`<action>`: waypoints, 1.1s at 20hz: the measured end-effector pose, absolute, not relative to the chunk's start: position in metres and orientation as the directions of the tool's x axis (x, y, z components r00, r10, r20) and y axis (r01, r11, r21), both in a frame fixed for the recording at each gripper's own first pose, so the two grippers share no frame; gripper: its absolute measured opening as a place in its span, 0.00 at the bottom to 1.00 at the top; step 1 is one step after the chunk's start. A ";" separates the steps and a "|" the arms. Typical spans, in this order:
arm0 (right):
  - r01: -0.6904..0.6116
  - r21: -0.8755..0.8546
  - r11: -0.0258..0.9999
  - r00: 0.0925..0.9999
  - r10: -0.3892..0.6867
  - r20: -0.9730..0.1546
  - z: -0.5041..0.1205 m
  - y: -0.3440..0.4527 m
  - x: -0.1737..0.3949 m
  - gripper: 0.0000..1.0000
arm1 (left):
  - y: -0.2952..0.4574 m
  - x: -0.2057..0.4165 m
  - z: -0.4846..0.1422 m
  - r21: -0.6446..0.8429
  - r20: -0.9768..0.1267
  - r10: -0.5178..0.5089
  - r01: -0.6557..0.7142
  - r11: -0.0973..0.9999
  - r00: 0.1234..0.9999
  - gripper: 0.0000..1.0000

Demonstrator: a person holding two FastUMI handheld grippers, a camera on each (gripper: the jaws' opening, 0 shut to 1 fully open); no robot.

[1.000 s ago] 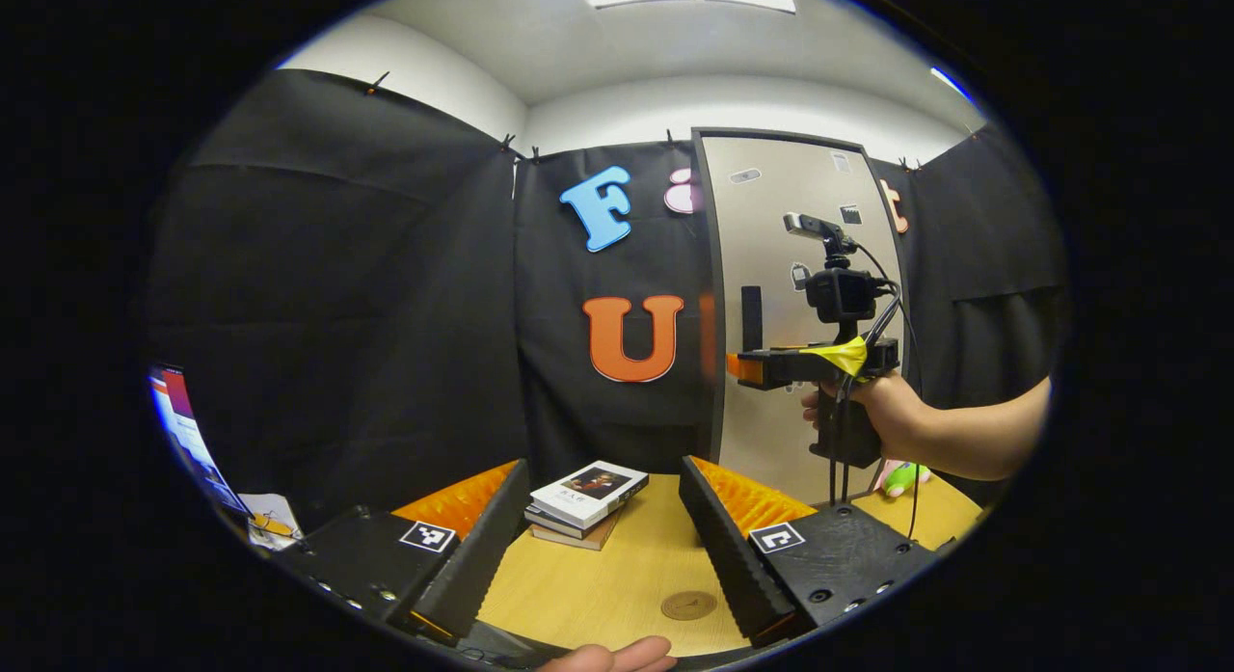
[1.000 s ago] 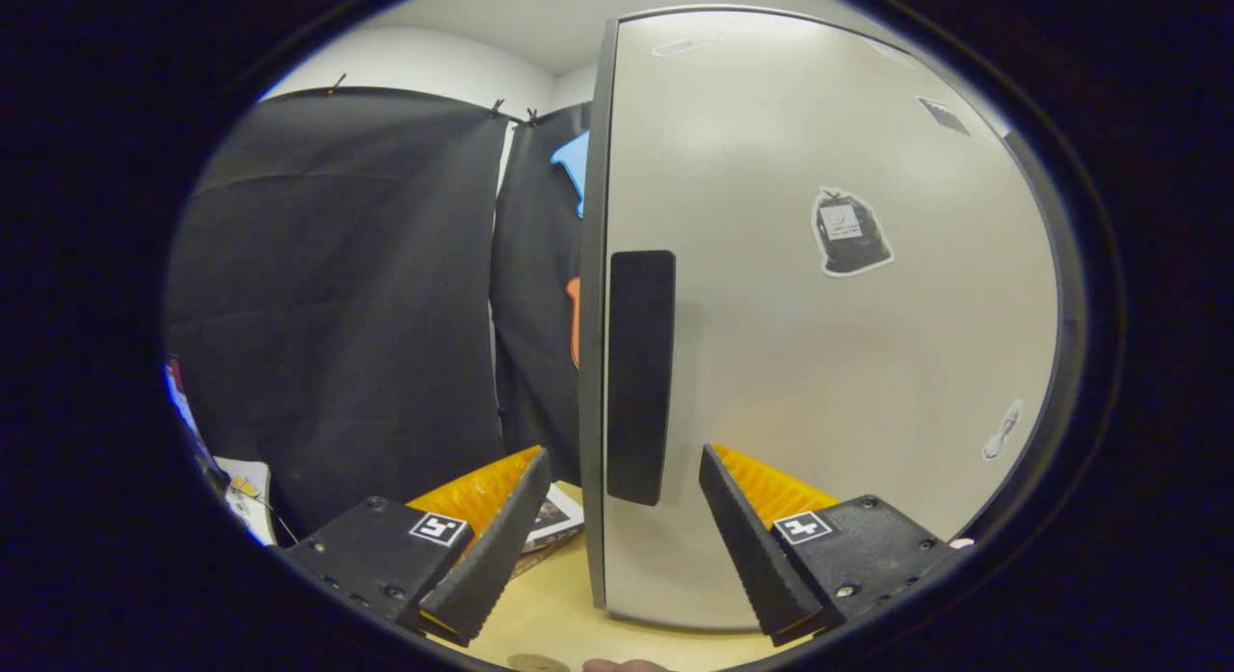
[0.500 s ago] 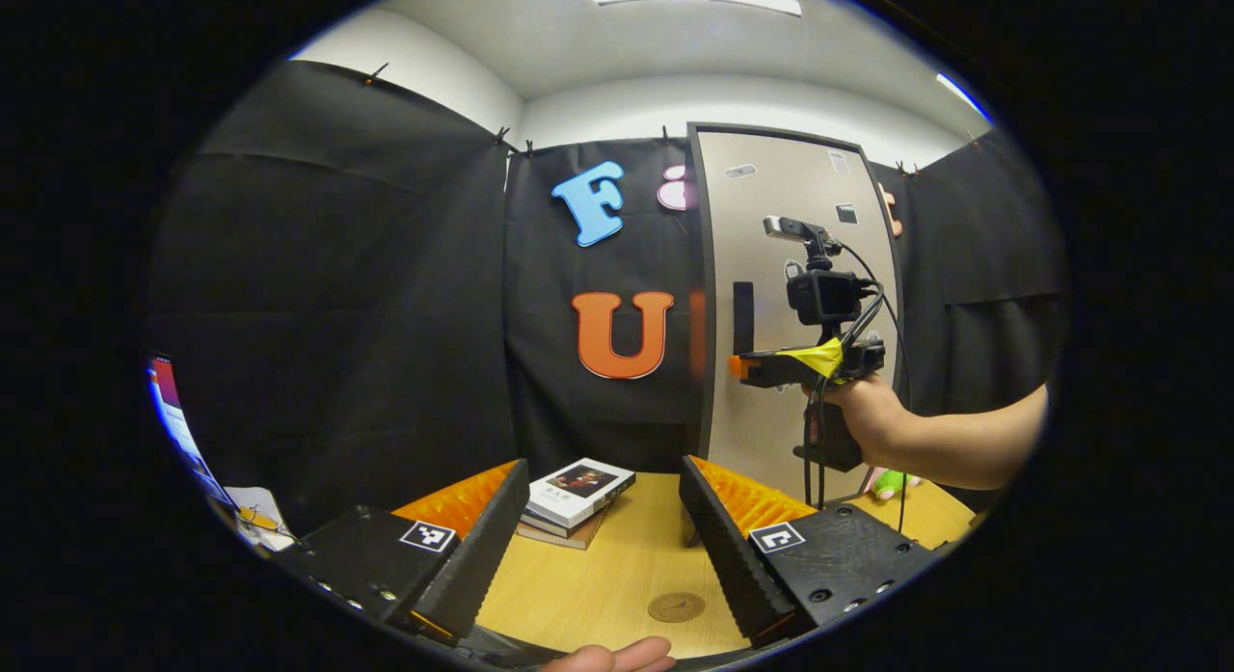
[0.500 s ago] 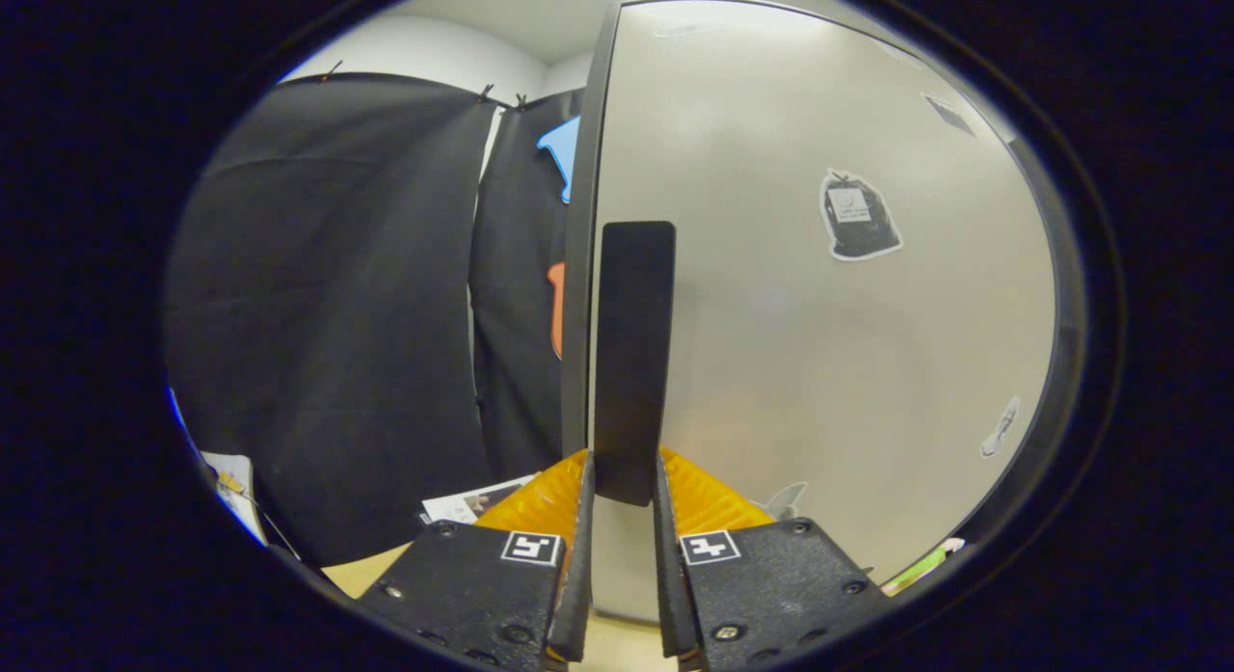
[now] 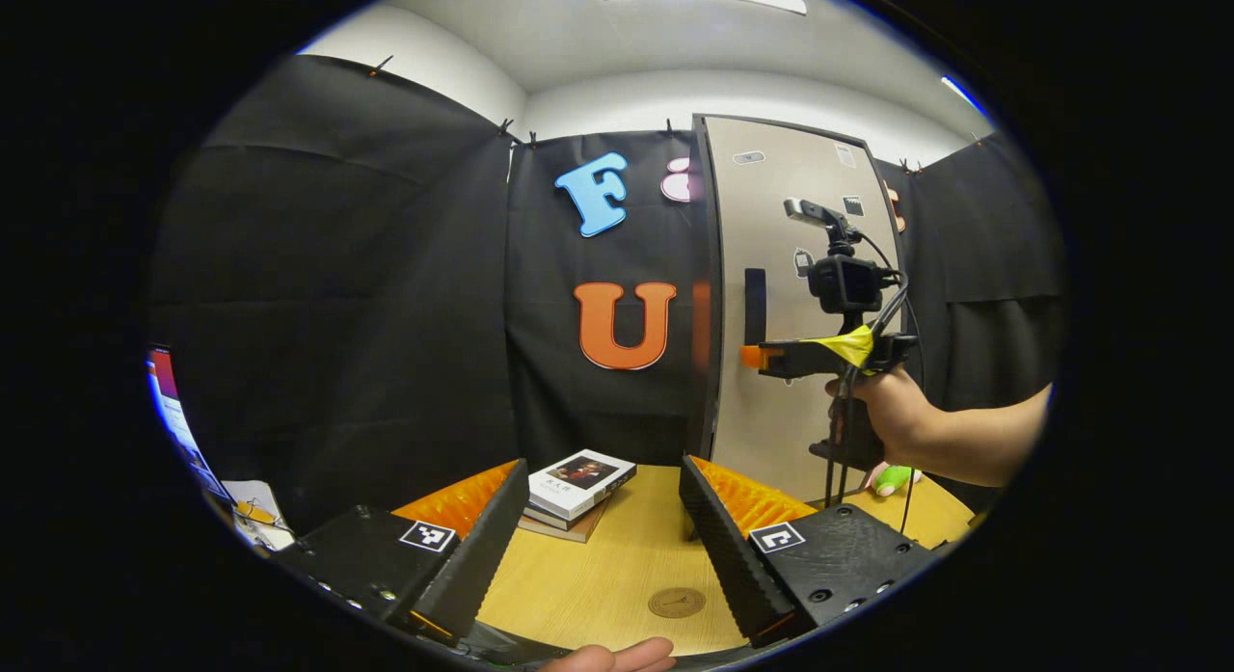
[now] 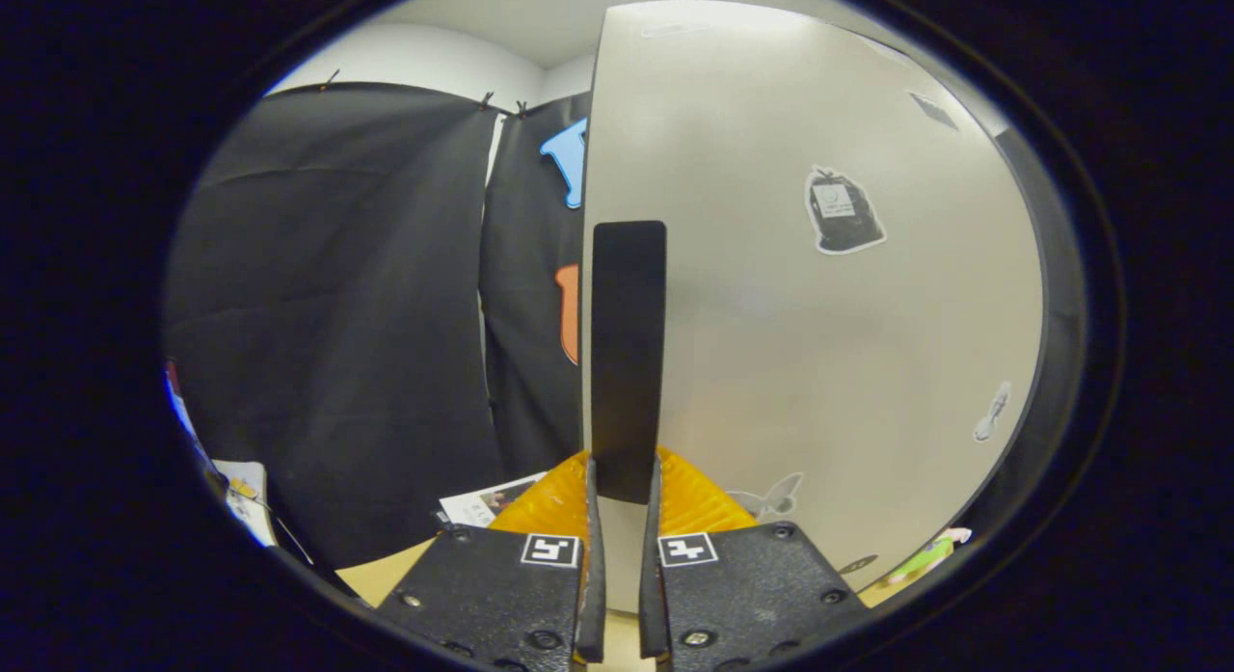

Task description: Open the cabinet door with the right hand, grasp the bottle in the cabinet with the left hand and place it on the coaster, then close the cabinet door with the right hand.

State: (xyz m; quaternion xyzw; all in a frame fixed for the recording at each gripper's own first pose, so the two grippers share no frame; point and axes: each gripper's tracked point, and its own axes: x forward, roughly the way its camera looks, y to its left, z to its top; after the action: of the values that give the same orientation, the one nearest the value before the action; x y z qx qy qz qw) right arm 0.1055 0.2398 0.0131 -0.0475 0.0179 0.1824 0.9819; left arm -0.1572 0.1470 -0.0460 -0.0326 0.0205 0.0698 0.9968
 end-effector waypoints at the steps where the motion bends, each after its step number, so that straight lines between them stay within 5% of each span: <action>1: -0.381 -0.083 0.921 0.924 0.377 -0.055 0.013 0.239 0.097 0.16 | 0.146 -0.157 -0.046 -0.062 -0.046 0.134 -0.137 0.989 0.990 0.95; 22: -0.658 -0.017 0.753 0.750 0.653 -0.106 0.010 0.191 0.006 0.11 | 0.075 -0.153 -0.035 -0.008 -0.058 0.087 -0.088 0.996 0.995 0.95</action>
State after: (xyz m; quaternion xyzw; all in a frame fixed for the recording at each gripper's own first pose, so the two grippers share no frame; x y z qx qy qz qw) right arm 0.0055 0.1906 0.0097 -0.0267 0.0469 0.3507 0.9349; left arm -0.1531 0.0755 -0.0348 -0.0054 0.0290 0.0437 0.9986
